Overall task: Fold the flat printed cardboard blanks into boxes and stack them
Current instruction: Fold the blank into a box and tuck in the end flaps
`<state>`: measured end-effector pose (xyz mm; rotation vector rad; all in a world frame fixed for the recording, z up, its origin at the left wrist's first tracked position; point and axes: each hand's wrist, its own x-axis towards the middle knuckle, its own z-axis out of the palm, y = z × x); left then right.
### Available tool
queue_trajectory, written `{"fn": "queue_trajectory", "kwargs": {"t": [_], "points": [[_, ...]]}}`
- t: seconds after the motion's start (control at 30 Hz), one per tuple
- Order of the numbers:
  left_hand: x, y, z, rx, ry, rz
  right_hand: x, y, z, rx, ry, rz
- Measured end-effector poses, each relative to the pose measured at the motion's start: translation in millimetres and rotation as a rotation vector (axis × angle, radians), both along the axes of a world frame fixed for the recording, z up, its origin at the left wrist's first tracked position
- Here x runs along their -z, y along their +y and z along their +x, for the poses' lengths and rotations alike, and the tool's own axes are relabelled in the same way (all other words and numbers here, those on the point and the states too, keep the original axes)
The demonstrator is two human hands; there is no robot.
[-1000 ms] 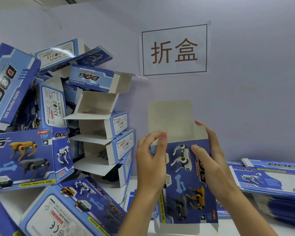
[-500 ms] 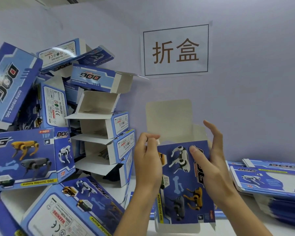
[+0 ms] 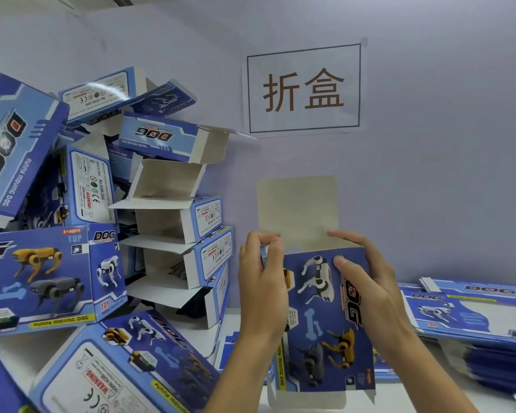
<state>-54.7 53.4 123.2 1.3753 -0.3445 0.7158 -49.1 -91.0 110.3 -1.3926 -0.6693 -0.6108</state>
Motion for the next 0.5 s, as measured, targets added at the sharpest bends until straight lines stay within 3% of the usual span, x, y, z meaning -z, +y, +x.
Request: {"fn": "queue_trajectory", "kwargs": {"t": [0.27,0.5], "points": [[0,-3,-1,0.018,-0.007,-0.009,0,-7,-2,-0.171,0.089,0.024],[-4,-2,-3,-0.019,0.006,-0.070,-21,4,-12,0.050,0.103,-0.004]]}}
